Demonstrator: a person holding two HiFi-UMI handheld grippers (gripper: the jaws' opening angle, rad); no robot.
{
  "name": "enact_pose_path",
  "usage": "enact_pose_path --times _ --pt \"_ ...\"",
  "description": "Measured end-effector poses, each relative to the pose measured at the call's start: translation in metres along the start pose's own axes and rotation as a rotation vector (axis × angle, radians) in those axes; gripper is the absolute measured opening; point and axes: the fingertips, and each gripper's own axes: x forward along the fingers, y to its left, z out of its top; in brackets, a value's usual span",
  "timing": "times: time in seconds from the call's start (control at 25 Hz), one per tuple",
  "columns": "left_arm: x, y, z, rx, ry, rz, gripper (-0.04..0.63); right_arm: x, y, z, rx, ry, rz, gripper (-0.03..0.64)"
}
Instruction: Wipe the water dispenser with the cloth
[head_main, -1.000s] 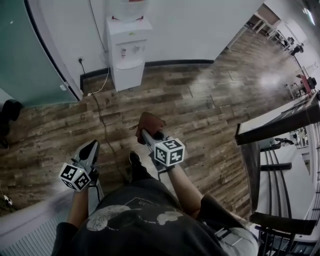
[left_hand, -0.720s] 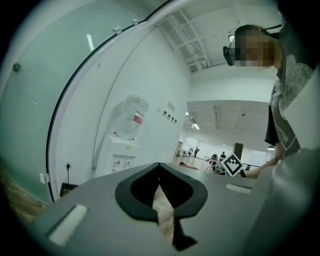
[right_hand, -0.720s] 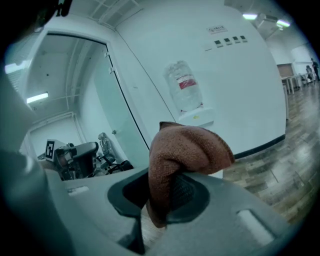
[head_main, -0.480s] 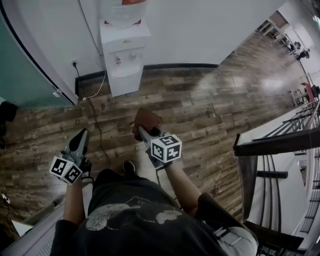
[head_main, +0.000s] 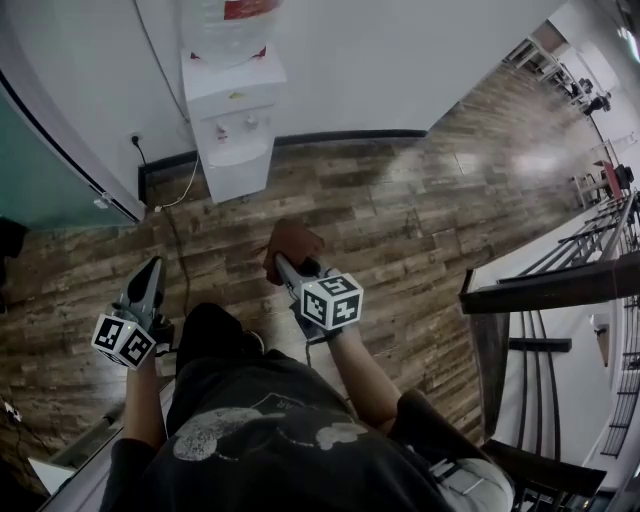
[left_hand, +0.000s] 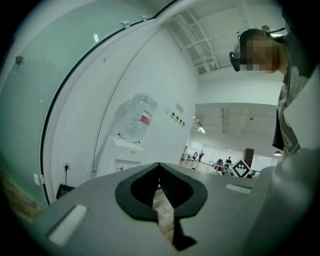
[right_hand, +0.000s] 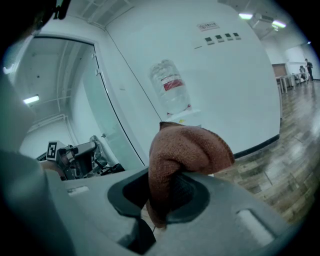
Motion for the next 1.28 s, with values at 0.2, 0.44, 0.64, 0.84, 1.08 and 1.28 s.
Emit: enact_pose_path --times 0.2,0.44,0.64,0.84,1.08,1.28 --pt "0.022 0.012 0.008 0.0 -0.01 -0.007 0.009 0.027 -0.005 0.013 -0.022 0.019 0.01 0.058" --pt "0.05 0.038 0.009 -0.018 0.016 -0.028 0.009 0.072 -0.002 0.035 -0.063 0.024 0.023 0.058" --pt "0.102 0.079 0.017 -0.03 0.02 -0.071 0.009 0.123 -0.007 0.074 -0.165 0.019 -0.002 0.058" --pt "0.159 0.12 0.033 -0.016 0.048 -0.118 0.009 0.184 -0.004 0.116 -0.227 0.035 -0.009 0.058" --pt "0.21 0.166 0.05 -0.008 0.089 -0.179 0.009 0.263 0.004 0.154 -0.359 0.09 -0.024 0.058" --pt "0.245 0.202 0.039 0.001 0.119 -0.182 0.009 0.313 0.012 0.167 -0.437 0.125 -0.014 0.058"
